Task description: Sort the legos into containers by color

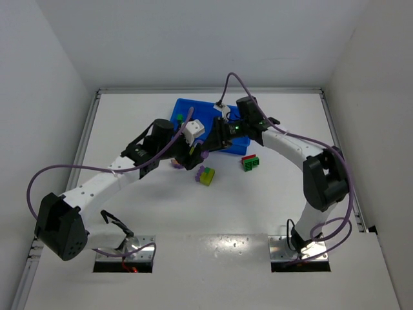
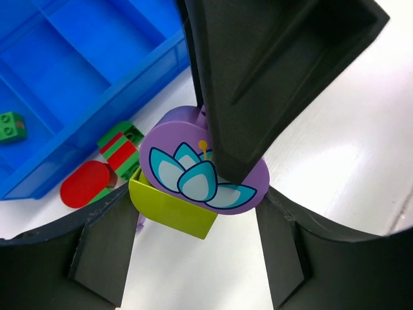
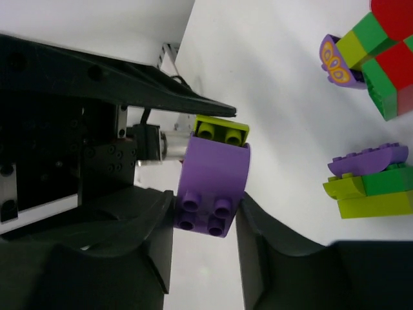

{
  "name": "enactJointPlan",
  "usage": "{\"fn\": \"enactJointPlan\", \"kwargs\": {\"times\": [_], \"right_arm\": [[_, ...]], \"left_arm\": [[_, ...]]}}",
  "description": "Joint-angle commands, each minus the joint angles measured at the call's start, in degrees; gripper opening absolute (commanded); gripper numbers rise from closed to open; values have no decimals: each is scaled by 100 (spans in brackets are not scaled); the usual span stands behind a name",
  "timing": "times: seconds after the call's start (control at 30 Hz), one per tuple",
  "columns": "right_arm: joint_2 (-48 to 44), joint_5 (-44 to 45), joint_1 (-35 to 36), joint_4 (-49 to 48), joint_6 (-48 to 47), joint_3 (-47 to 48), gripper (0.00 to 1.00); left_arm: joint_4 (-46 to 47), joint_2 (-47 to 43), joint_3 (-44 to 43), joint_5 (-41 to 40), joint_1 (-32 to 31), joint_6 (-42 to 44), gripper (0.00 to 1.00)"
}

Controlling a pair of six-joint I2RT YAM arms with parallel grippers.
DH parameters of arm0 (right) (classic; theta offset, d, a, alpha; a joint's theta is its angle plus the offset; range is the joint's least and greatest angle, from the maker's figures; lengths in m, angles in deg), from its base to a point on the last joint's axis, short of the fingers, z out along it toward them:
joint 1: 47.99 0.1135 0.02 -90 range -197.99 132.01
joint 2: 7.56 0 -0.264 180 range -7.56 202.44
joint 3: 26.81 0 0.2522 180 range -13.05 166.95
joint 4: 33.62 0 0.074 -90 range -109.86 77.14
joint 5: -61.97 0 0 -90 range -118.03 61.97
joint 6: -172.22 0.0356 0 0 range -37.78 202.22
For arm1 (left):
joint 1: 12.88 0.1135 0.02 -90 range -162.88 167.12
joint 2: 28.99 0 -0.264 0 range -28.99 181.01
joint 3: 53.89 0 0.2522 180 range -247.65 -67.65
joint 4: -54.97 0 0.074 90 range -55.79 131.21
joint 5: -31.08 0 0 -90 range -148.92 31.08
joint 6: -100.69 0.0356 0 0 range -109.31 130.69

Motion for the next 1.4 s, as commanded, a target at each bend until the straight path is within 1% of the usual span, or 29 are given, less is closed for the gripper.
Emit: {"fn": "enactJointPlan", "kwargs": {"times": [0.0, 0.03, 0.07, 0.13, 0.17, 0.2, 0.23, 0.3, 0.4, 0.47, 0.5, 0.53, 0.63, 0.67, 0.73, 0.77, 0.8, 0.83, 0.87, 0.9, 0.93, 0.97, 1.07, 1.3, 1.37], "right_arm": [[91, -433, 57, -443, 216, 74, 33], [92, -434, 57, -505, 278, 22, 28], [92, -512, 57, -558, 278, 22, 18], [92, -583, 57, -698, 357, -48, 10], [39, -636, 57, -768, 358, -49, 7], [39, -636, 57, -769, 427, -109, 3], [-13, -688, -13, -856, 506, -180, 3], [-75, -750, -84, -971, 507, -233, 2], [-207, -821, -242, -1041, 560, -356, 1], [-382, -969, -417, -1199, 673, -426, 1], [-435, -970, -470, -1269, 674, -487, 1], [-488, -1022, -470, -1270, 674, -488, 1], [-628, -1155, -646, -1402, 674, -611, 1], [-690, -1294, -716, -1602, 674, -698, 1], [-751, -1400, -717, -1761, 674, -769, 1], [-813, -1505, -769, -1919, 674, -848, 1], [-814, -1506, -769, -1973, 674, -901, 1], [-814, -1576, -769, -1973, 674, -901, 1], [-866, -1646, -769, -2060, 674, -901, 1], [-866, -1647, -769, -2113, 674, -962, 1], [-866, -1647, -769, -2114, 674, -963, 1], [-866, -1699, -769, -2166, 613, -963, 1], [-866, -1700, -769, -2166, 612, -963, 1], [-743, -1700, -769, -2219, 665, -902, 1], [-673, -1700, -717, -2219, 718, -901, 1]], "left_arm": [[269, -27, -246, 3, -56, -45, 0], [269, -27, -246, 3, -56, -45, 0], [269, -27, -246, -50, -56, -45, 0], [269, -27, -246, -50, -56, -98, 10], [269, -27, -246, -50, -56, -98, 18], [269, -27, -246, -50, -56, -150, 36], [269, -27, -246, -50, -56, -150, 46], [269, -27, -246, 99, -4, -203, 60], [269, -79, -193, 327, 224, -334, 65], [216, -132, -193, 652, 374, -475, 69], [216, -132, -254, 810, 592, -580, 71], [164, -132, -254, 1229, 716, -651, 74], [163, -132, -254, 1943, 1200, -905, 74], [163, -62, -254, 2406, 1297, -976, 74], [321, 61, -254, 2892, 1577, -1238, 74], [400, 209, -254, 3390, 1666, -1345, 74], [496, 289, -254, 3656, 1754, -1459, 76], [749, 377, -254, 3928, 1903, -1747, 76], [926, 465, -254, 4418, 1956, -1933, 76], [1128, 640, -185, 4650, 1957, -2135, 76], [1678, 728, -97, 4878, 2035, -2641, 77], [2023, 808, -35, 5263, 2036, -2951, 78], [3191, 1011, 176, 5618, 2036, -3978, 78], [3195, 1090, 176, 5680, 2036, -3982, 79], [3195, 1090, 176, 5680, 2036, -3982, 78]]}}
